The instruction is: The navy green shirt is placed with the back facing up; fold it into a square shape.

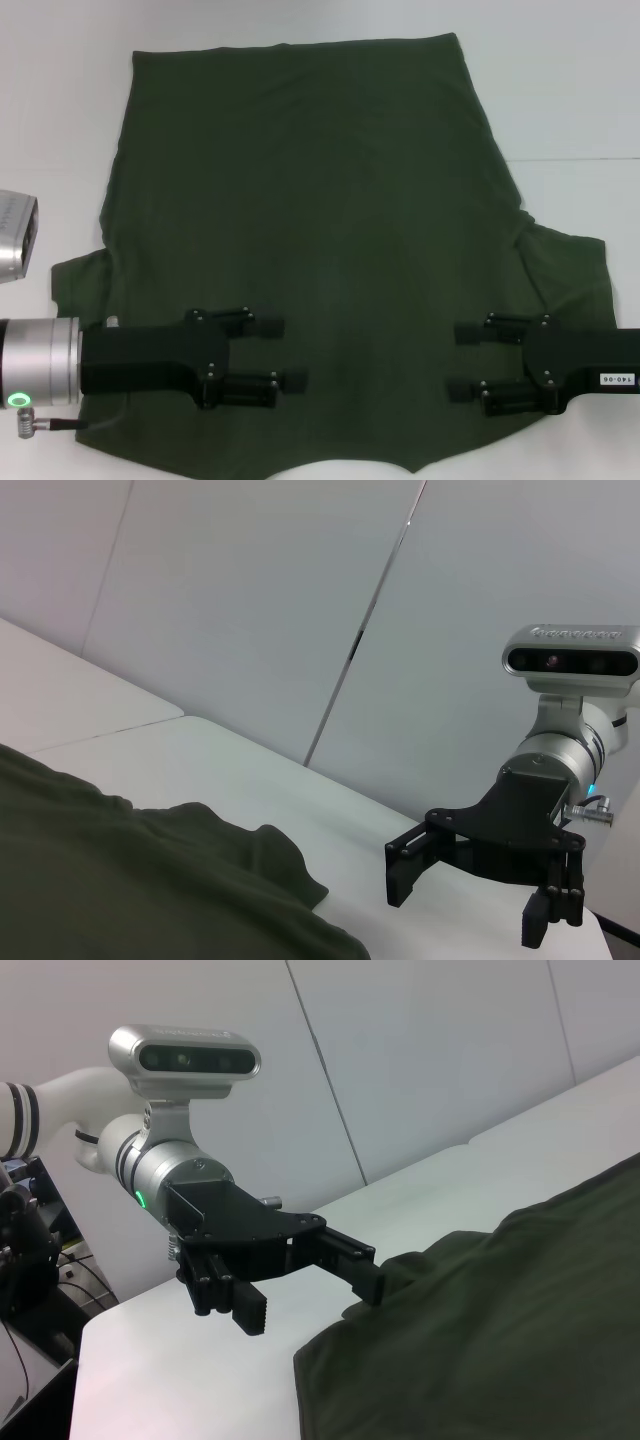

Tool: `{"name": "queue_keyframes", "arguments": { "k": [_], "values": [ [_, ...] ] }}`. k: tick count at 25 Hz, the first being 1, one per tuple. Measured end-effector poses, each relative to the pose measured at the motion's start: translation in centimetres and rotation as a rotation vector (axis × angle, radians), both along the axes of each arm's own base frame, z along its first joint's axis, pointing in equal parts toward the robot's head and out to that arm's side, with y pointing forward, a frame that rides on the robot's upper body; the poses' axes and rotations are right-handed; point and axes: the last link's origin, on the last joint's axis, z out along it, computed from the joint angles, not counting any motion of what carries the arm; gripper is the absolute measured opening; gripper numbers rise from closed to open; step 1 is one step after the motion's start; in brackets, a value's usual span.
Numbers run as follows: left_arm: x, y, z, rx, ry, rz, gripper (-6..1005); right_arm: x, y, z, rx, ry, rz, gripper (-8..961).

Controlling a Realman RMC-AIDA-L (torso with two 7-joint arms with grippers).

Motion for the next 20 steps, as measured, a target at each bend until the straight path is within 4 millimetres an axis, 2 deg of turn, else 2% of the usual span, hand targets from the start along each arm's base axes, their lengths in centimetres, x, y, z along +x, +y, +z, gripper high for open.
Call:
{"name": "queue_keyframes", "arguments": {
  "k": [7,11,15,20],
  "values": [
    [0.0,0.1,0.0,0.002,0.000,0.005,888,0.0,0.0,0.0,0.000,0.000,0.001,915],
    [0.7,0.9,1.0,0.010,-0.070,0.071,887,0.0,0.0,0.0,0.002,-0.001,0.003,915],
    [1.1,3.0,4.0,0.062,-0.165,0.201,887,0.2,-0.2,0.0,0.008,-0.004,0.010,915],
    [0.0,5.4,8.2,0.112,-0.228,0.433,888,0.4,-0.3,0.3,0.009,-0.001,0.009,915]
  ]
}}
